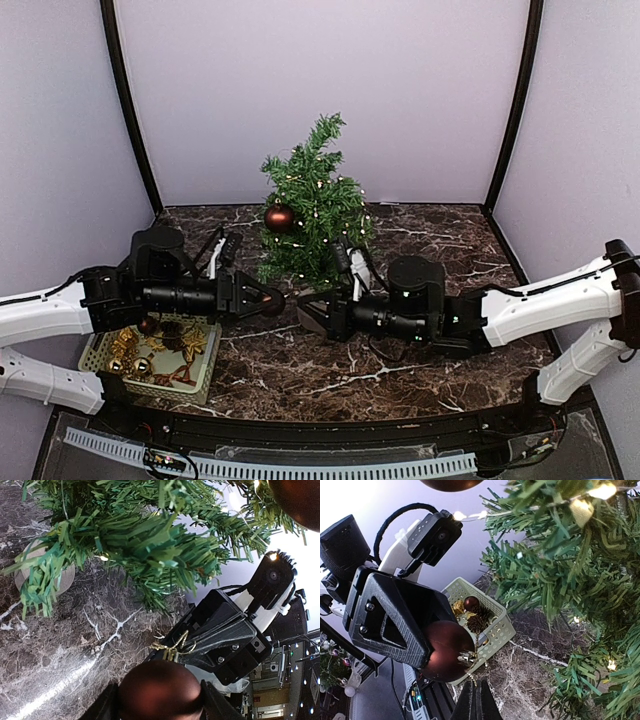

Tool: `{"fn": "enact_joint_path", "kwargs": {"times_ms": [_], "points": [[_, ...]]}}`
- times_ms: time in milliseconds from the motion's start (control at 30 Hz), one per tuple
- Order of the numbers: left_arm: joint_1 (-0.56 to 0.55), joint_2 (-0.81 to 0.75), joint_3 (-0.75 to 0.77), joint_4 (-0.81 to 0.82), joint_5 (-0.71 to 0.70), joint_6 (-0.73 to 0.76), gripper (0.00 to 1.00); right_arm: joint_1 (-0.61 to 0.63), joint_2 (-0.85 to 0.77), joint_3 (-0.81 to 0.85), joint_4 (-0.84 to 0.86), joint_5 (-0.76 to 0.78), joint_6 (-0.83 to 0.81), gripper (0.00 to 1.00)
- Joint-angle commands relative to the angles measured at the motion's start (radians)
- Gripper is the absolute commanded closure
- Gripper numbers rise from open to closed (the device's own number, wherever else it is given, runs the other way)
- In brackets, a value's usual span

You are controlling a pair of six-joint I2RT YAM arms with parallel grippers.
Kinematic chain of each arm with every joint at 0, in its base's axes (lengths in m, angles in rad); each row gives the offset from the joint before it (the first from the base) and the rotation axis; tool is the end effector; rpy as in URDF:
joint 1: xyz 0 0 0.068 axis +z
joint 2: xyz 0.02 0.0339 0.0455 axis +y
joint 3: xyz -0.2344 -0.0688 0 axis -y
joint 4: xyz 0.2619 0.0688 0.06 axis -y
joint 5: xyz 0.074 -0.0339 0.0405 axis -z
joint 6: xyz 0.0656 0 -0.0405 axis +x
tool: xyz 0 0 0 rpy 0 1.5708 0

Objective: Decorate the small christmas tree
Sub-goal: Wrap the ornament ball around the branch.

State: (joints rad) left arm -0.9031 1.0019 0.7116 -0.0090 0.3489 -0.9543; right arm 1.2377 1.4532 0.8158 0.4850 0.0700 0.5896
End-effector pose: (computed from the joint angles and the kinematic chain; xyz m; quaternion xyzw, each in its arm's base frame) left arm 0.1629 -0.2428 0.2535 0.0827 0.7948 -0.5519 0.2384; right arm 0.1274 0.3543 0.2175 -0.2199 0.7262 0.4991 0.4186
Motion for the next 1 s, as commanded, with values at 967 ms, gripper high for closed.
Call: {"fn": "enact_joint_path", "kwargs": {"times_ms": [967], "points": [[0.271,-0.075,0.050,-0.104,0.249,0.121,0.53,0.030,0.136,0.239,-0.062,0.218,-0.010,1.00]]}}
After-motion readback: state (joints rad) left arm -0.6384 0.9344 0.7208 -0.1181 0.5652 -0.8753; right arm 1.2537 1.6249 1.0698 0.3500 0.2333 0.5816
